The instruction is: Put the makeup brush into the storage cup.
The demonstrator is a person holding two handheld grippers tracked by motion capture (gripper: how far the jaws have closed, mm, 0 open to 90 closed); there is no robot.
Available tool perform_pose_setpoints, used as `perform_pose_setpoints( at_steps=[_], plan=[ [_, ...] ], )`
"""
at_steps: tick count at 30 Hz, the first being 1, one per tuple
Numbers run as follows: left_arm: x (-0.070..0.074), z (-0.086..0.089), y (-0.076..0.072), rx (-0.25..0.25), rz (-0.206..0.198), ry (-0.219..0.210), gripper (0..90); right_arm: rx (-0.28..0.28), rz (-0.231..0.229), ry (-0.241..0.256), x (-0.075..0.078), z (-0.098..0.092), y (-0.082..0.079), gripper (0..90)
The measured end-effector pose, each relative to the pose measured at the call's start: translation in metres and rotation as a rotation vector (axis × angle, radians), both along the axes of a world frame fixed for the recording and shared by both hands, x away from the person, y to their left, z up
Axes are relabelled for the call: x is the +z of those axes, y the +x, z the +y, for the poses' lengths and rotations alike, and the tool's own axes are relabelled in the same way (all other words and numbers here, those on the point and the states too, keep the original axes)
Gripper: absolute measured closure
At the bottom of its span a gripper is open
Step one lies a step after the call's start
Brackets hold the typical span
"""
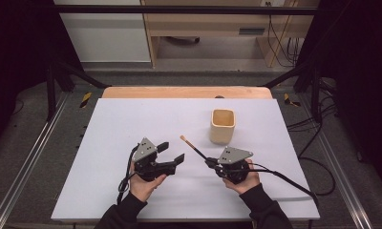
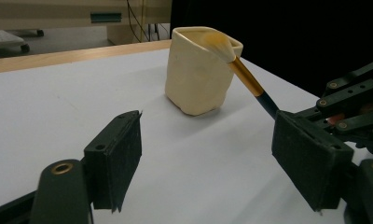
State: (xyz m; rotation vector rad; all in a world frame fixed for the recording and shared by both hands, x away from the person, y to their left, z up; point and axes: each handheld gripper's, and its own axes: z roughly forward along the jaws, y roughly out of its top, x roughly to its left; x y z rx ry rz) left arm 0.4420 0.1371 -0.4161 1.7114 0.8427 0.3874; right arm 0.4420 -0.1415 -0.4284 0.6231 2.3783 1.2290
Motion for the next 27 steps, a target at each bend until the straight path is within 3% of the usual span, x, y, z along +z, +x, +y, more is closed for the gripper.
perform_pose_setpoints(
  at_steps=[6, 13, 20, 27],
  plan=[
    [0.000, -0.006, -0.002, 0.015, 0.004, -0.025, 26.0, -0.009, 0.002, 0.012, 0.000, 0.001, 0.000, 84.8],
    [-0.002, -0.016, 0.000, 0.031, 0.025, -0.107, 28.9, -0.019, 0.002, 0.027, -0.001, 0.002, -0.001, 84.9],
    [-0.006, -0.025, 0.001, 0.036, 0.031, -0.163, 32.2, -0.027, -0.003, 0.060, -0.001, 0.003, -0.003, 84.9],
    [-0.006, -0.029, 0.001, 0.032, 0.033, -0.182, 38.5, -0.024, 0.002, 0.062, -0.004, 0.005, -0.002, 84.9]
  ],
)
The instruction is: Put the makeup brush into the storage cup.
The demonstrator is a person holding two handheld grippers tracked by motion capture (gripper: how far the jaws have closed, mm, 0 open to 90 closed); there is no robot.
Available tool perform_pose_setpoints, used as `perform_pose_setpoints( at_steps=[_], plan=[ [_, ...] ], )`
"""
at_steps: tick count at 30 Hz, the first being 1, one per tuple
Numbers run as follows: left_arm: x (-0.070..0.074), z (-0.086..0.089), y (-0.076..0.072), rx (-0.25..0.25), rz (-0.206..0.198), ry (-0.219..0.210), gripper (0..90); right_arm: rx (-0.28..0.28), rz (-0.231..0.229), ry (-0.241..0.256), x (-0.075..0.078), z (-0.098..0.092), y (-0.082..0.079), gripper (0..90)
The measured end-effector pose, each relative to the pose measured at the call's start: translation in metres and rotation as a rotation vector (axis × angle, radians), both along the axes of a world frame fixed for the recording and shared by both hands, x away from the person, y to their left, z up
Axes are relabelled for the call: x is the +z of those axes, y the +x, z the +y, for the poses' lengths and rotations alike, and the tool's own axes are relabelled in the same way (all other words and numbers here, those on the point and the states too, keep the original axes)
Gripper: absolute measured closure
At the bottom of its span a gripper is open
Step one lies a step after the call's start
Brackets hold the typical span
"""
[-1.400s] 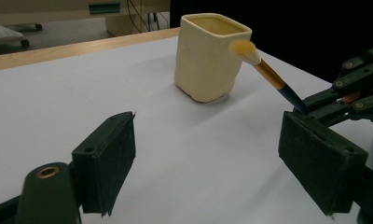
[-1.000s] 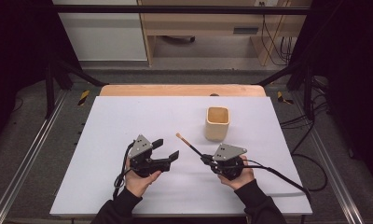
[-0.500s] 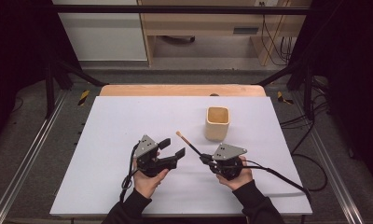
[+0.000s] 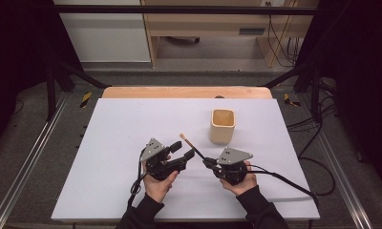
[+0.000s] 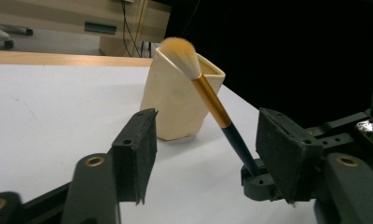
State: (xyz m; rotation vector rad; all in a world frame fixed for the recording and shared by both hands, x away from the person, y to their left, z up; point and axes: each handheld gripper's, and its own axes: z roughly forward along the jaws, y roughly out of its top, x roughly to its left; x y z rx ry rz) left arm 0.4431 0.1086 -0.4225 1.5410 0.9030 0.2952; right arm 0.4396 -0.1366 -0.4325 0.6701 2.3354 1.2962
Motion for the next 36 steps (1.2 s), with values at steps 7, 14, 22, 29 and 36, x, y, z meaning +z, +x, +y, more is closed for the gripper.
perform_pose_setpoints(
  at_steps=[7, 14, 22, 29, 36],
  plan=[
    [0.0004, -0.0043, 0.0008, -0.007, 0.005, -0.006, 47.8, 0.004, 0.003, 0.001, -0.0003, 0.0005, -0.0006, 84.9],
    [0.0006, -0.0067, 0.0013, -0.009, 0.015, -0.028, 60.5, 0.013, 0.006, 0.009, -0.0014, 0.0017, -0.0014, 85.0],
    [0.0020, -0.0062, 0.0003, -0.003, 0.016, -0.048, 70.9, 0.014, 0.009, 0.016, -0.0014, 0.0020, -0.0019, 85.0],
    [0.0026, -0.0068, -0.0005, 0.004, 0.027, -0.075, 74.5, 0.018, 0.015, 0.024, -0.0024, 0.0029, -0.0019, 85.0],
    [0.0030, -0.0096, -0.0026, 0.004, 0.035, -0.080, 76.9, 0.019, 0.036, 0.022, -0.0042, 0.0039, -0.0008, 84.9]
  ],
)
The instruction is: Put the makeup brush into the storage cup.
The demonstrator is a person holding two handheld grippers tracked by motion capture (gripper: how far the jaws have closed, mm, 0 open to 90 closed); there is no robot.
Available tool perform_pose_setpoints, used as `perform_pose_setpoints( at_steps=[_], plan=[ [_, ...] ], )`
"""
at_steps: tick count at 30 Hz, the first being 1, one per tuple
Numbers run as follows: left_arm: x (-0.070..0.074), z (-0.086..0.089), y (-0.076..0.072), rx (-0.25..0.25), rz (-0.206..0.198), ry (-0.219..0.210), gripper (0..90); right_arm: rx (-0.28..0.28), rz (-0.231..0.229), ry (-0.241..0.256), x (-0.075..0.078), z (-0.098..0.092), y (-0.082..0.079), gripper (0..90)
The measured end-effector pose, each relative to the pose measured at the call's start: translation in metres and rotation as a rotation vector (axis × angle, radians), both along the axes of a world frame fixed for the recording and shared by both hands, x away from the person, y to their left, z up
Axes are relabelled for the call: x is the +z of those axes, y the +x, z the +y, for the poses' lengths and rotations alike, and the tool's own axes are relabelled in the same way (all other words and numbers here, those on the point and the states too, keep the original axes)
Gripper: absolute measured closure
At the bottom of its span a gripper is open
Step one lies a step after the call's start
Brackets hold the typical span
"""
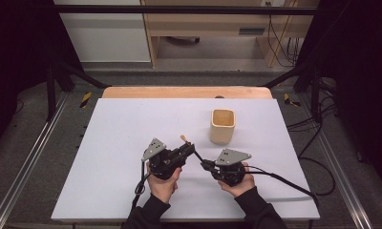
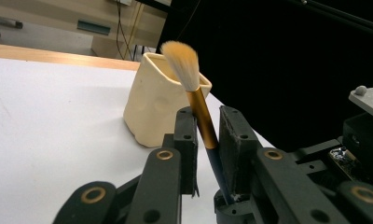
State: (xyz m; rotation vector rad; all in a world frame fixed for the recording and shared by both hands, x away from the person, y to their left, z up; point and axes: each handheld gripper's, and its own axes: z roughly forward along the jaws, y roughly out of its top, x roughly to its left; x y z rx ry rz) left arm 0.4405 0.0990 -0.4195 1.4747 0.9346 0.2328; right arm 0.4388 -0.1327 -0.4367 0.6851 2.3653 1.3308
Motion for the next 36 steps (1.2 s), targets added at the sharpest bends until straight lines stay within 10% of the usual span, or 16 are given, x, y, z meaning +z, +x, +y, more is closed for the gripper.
perform_pose_setpoints(
  at_steps=[23, 30, 36],
  plan=[
    [0.006, -0.008, -0.005, -0.035, -0.009, -0.013, 83.5, -0.016, 0.022, 0.006, -0.001, 0.001, -0.001, 84.4],
    [0.007, -0.009, -0.006, 0.009, -0.043, 0.063, 83.5, -0.057, 0.016, 0.046, 0.007, -0.002, -0.001, 58.6],
    [0.006, -0.021, -0.009, 0.000, -0.048, 0.117, 83.5, -0.082, 0.014, 0.059, 0.010, -0.001, -0.002, 58.5]
  ],
)
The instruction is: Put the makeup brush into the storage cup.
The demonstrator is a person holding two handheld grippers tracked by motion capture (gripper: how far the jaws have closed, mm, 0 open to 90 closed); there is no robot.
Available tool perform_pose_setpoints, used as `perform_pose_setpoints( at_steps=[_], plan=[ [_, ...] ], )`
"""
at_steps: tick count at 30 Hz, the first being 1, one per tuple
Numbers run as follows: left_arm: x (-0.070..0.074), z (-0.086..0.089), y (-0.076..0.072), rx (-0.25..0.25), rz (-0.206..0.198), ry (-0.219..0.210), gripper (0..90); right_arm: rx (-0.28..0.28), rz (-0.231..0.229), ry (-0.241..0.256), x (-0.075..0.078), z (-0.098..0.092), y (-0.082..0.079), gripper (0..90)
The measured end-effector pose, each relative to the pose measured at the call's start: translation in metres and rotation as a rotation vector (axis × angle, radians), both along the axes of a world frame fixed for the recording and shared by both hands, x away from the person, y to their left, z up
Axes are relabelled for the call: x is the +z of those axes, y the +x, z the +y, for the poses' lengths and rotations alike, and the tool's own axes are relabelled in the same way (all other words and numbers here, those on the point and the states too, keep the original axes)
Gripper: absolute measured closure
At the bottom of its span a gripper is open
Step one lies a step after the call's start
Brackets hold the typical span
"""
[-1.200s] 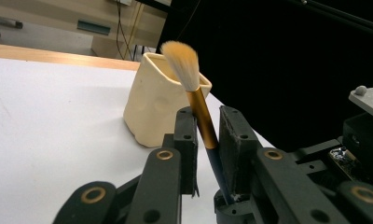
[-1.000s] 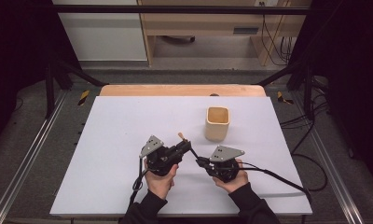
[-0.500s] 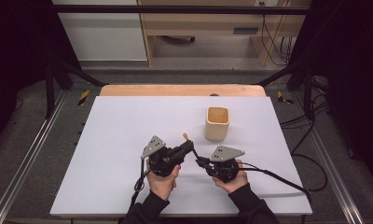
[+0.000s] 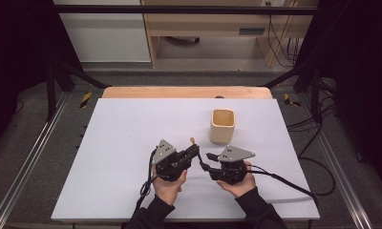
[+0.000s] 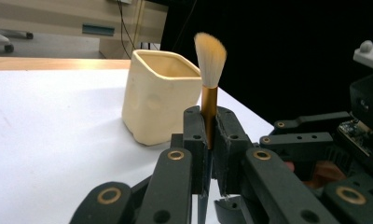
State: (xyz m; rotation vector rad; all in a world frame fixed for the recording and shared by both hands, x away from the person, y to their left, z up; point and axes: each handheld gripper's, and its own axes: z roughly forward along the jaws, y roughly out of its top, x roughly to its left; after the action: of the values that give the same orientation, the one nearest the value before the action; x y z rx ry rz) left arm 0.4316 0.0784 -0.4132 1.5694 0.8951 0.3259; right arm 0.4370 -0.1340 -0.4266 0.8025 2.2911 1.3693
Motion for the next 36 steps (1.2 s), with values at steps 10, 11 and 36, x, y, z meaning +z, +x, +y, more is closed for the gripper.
perform_pose_setpoints(
  at_steps=[10, 11, 36],
  plan=[
    [-0.002, -0.013, -0.003, -0.019, 0.006, 0.028, 83.5, -0.005, 0.012, 0.028, 0.003, -0.001, 0.000, 69.8],
    [-0.002, -0.013, -0.003, -0.021, 0.007, 0.031, 83.5, -0.005, 0.012, 0.028, 0.003, -0.001, 0.000, 69.8],
    [0.008, 0.003, 0.004, -0.056, 0.004, 0.052, 53.1, -0.025, 0.005, 0.050, 0.009, -0.004, 0.003, 83.6]
  ],
)
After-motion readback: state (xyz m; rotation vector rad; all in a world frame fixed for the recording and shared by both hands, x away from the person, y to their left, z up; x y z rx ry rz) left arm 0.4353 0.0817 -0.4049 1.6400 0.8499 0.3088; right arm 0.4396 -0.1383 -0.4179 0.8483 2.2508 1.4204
